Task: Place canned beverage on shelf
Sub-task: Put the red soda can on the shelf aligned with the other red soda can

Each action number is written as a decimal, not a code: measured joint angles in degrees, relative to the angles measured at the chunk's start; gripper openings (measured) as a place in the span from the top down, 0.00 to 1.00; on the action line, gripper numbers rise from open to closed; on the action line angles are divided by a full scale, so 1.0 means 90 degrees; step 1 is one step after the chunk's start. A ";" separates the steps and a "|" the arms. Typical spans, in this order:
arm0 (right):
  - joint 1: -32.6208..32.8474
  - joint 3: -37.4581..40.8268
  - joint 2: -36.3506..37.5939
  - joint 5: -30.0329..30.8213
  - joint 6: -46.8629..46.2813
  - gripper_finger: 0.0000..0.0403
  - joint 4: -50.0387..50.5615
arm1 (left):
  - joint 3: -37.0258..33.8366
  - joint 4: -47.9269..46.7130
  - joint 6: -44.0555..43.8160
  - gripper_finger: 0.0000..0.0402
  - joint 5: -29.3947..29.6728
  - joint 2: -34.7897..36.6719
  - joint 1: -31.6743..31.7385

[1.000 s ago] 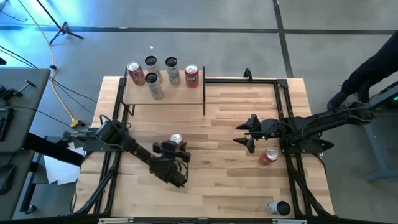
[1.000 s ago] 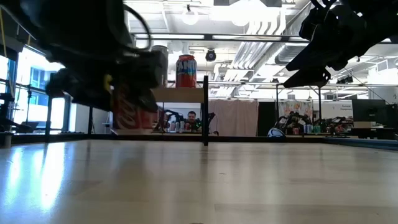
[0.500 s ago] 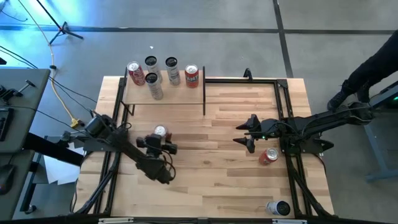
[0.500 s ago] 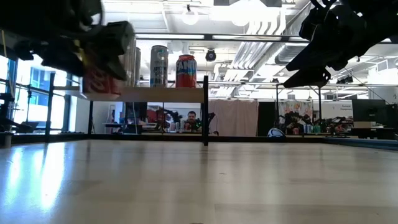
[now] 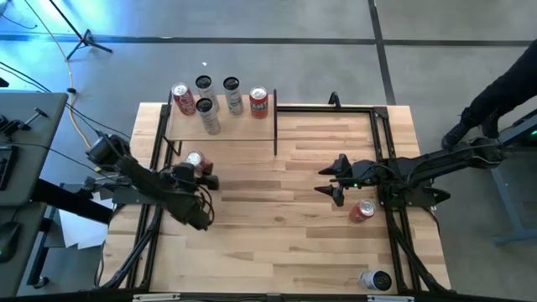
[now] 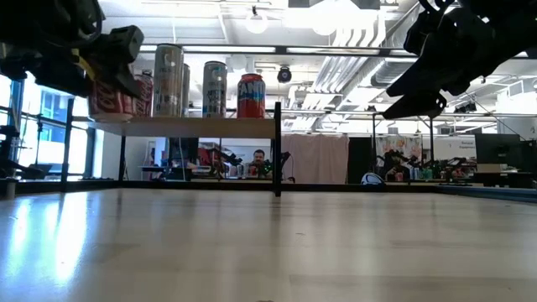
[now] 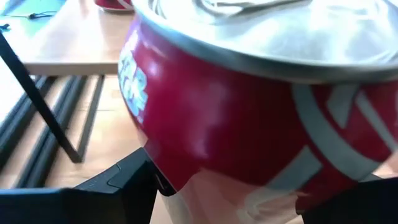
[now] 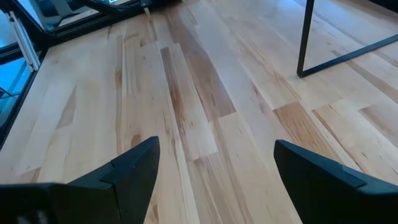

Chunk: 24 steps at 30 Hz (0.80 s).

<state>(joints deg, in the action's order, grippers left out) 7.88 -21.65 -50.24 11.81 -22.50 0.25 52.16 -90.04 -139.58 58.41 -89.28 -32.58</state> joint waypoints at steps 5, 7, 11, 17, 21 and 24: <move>0.0000 0.0000 0.0000 0.0000 0.0000 0.25 0.0012 | -0.0393 -0.0004 0.0592 0.35 0.0245 0.0751 0.0179; 0.0000 0.0000 0.0000 0.0000 0.0000 0.25 0.0012 | -0.0488 -0.0003 0.0834 0.35 0.0361 0.1002 0.0278; 0.0000 0.0000 0.0000 0.0000 0.0000 0.25 0.0019 | -0.0520 -0.0003 0.1553 0.35 0.0575 0.1471 0.0533; 0.0000 0.0000 0.0000 0.0000 0.0000 0.25 0.0022 | -0.0520 -0.0001 0.2427 0.34 0.0577 0.2228 0.0760; 0.0000 0.0000 0.0000 0.0000 0.0000 0.25 0.0022 | -0.0520 -0.0003 0.2817 0.34 0.0751 0.2716 0.0901; -0.0001 0.0000 0.0000 0.0000 0.0000 0.25 0.0020 | -0.0520 0.0002 0.3169 0.34 0.0874 0.3000 0.1086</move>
<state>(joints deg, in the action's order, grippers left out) 7.87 -21.65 -50.24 11.81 -22.50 0.44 47.48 -90.02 -111.06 66.28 -62.28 -22.80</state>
